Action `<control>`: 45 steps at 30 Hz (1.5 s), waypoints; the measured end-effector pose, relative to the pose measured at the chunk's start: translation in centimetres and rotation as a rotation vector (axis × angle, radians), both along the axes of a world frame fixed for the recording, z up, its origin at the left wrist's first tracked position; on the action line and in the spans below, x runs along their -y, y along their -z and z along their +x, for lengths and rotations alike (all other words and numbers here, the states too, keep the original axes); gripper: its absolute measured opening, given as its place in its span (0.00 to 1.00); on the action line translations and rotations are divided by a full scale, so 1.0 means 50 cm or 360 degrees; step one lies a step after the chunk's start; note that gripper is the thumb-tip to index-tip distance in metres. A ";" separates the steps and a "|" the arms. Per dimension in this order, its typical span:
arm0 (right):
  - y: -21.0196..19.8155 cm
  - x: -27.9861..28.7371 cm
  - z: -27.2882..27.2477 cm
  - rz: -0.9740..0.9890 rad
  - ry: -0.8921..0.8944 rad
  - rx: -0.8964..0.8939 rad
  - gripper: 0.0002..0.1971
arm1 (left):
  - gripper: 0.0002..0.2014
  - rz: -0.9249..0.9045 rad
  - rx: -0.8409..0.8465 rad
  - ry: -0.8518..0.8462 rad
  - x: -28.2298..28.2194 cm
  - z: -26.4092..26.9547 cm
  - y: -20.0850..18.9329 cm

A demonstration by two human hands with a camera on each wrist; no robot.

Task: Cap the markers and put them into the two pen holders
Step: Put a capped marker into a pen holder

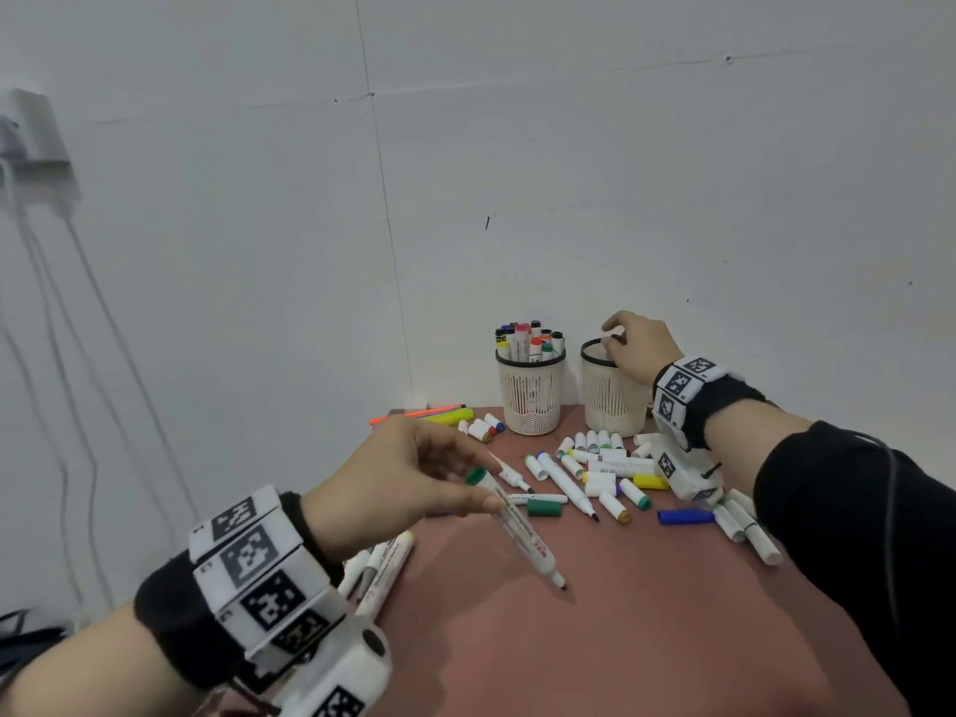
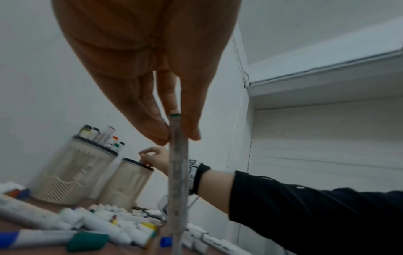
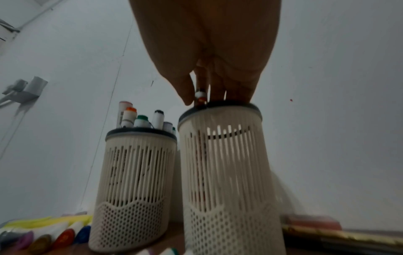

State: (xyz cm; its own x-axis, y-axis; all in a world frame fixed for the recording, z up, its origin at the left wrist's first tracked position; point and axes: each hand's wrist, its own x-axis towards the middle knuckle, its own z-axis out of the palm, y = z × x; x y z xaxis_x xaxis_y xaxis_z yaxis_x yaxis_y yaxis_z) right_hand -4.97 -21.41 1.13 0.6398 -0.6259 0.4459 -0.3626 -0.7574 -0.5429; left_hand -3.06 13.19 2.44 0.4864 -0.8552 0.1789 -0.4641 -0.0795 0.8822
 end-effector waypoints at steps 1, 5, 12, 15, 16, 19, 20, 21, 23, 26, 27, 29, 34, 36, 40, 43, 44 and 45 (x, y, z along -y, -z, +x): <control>-0.010 -0.005 -0.007 -0.0003 -0.0012 0.0013 0.13 | 0.10 -0.0021 -0.0075 0.0003 -0.003 -0.009 0.005; -0.054 -0.029 -0.042 -0.0078 -0.0054 0.0017 0.13 | 0.12 -0.0090 -0.0373 -0.0093 -0.013 -0.027 0.026; -0.065 -0.088 -0.100 -0.0176 -0.0245 -0.0242 0.11 | 0.19 -0.0234 -0.1087 -0.0272 -0.015 -0.078 0.120; -0.049 -0.137 -0.117 -0.0282 -0.0415 -0.0542 0.10 | 0.14 -0.0285 -0.1347 -0.0316 -0.001 -0.097 0.160; -0.043 -0.154 -0.121 -0.0295 -0.0488 -0.0653 0.11 | 0.10 -0.0322 -0.1459 -0.0337 0.005 -0.100 0.169; -0.022 -0.200 -0.121 -0.0365 -0.0680 -0.0942 0.13 | 0.04 -0.0376 -0.1691 -0.0366 0.026 -0.092 0.185; -0.015 -0.213 -0.117 -0.0417 -0.0736 -0.1002 0.14 | 0.04 -0.0389 -0.1735 -0.0352 0.031 -0.085 0.189; -0.006 -0.225 -0.112 -0.0467 -0.0791 -0.1054 0.14 | 0.05 -0.0406 -0.1768 -0.0331 0.034 -0.078 0.193; 0.010 -0.246 -0.101 -0.0545 -0.0887 -0.1142 0.15 | 0.04 -0.0431 -0.1815 -0.0264 0.036 -0.065 0.197; 0.028 -0.273 -0.083 -0.0652 -0.0986 -0.1224 0.15 | 0.04 -0.0459 -0.1893 -0.0183 0.032 -0.054 0.197; 0.033 -0.279 -0.076 -0.0682 -0.1001 -0.1251 0.14 | 0.05 -0.0467 -0.1909 -0.0169 0.031 -0.051 0.197; 0.040 -0.285 -0.063 -0.0710 -0.1007 -0.1315 0.15 | 0.05 -0.0474 -0.1907 -0.0156 0.029 -0.050 0.198; 0.043 -0.292 -0.042 -0.0714 -0.0997 -0.1486 0.17 | 0.03 -0.0516 -0.1857 -0.0163 0.031 -0.049 0.208; 0.045 -0.295 -0.037 -0.0719 -0.0990 -0.1556 0.18 | 0.02 -0.0491 -0.1835 -0.0149 0.032 -0.047 0.210; 0.055 -0.304 -0.036 -0.0740 -0.0982 -0.1686 0.18 | 0.04 -0.0473 -0.1846 -0.0107 0.033 -0.045 0.213; 0.056 -0.307 -0.040 -0.0733 -0.1024 -0.1748 0.17 | 0.03 -0.0473 -0.1848 -0.0113 0.034 -0.042 0.215; 0.052 -0.307 -0.043 -0.0716 -0.1039 -0.1748 0.17 | 0.03 -0.0469 -0.1843 -0.0108 0.034 -0.042 0.215; 0.048 -0.305 -0.049 -0.0693 -0.1048 -0.1733 0.17 | 0.04 -0.0462 -0.1831 -0.0101 0.033 -0.041 0.216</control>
